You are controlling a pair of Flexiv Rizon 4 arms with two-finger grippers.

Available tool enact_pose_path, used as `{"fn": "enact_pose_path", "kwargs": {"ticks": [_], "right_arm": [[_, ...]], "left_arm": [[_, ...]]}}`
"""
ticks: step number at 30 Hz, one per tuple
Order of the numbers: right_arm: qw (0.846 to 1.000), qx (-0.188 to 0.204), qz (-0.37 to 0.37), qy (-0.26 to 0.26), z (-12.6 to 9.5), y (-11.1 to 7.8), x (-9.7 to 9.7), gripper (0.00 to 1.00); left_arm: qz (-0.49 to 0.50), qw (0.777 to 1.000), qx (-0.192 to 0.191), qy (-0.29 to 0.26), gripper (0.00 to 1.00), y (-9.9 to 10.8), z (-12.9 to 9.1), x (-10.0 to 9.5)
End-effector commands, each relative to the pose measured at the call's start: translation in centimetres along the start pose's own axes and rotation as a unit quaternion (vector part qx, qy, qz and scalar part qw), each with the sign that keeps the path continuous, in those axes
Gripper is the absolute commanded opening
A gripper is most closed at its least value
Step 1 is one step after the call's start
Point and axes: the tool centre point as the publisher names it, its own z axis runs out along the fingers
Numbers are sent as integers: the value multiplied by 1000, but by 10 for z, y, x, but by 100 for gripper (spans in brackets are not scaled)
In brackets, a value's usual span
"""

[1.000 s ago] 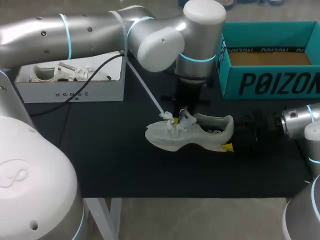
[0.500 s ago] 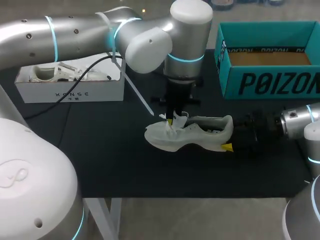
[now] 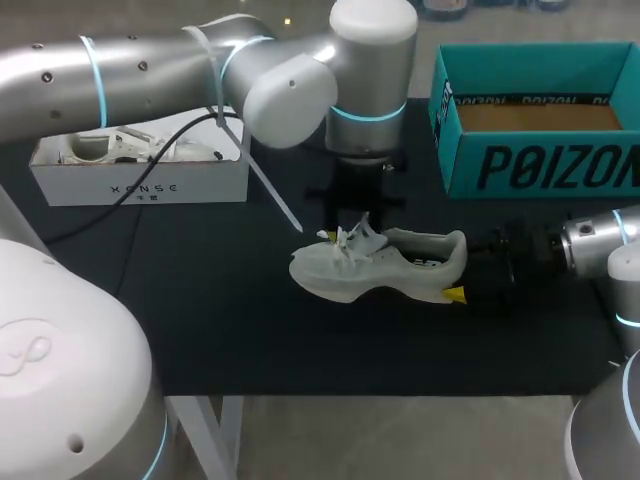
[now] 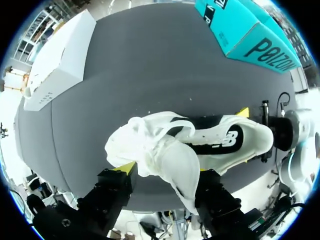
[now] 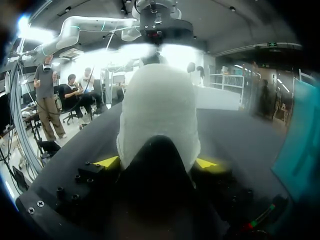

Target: Take the shoe out of the shoebox, open the shoe tongue, remove and reinsert the insole, then place the shoe into the shoebox

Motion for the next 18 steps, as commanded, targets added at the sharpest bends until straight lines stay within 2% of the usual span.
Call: {"fn": "enact_pose_path", "kwargs": {"ticks": [1, 4, 6, 8, 11, 18], "right_arm": [[1000, 1, 1, -1, 4, -5, -1, 0], [1000, 1, 1, -1, 4, -5, -1, 0], [1000, 1, 1, -1, 4, -5, -1, 0], [1000, 1, 1, -1, 4, -5, -1, 0], [1000, 1, 1, -1, 4, -5, -1, 0], [1000, 1, 1, -1, 4, -5, -1, 0]], "left_arm": [[53, 998, 13, 2, 100, 4, -26, -3], [158, 987, 10, -7, 100, 5, -45, 6], [264, 964, 13, -29, 100, 9, -58, 15], [405, 913, 19, -46, 100, 13, -68, 22], [590, 806, 9, -35, 100, 30, -79, 26], [590, 806, 9, -35, 100, 30, -79, 26]]}}
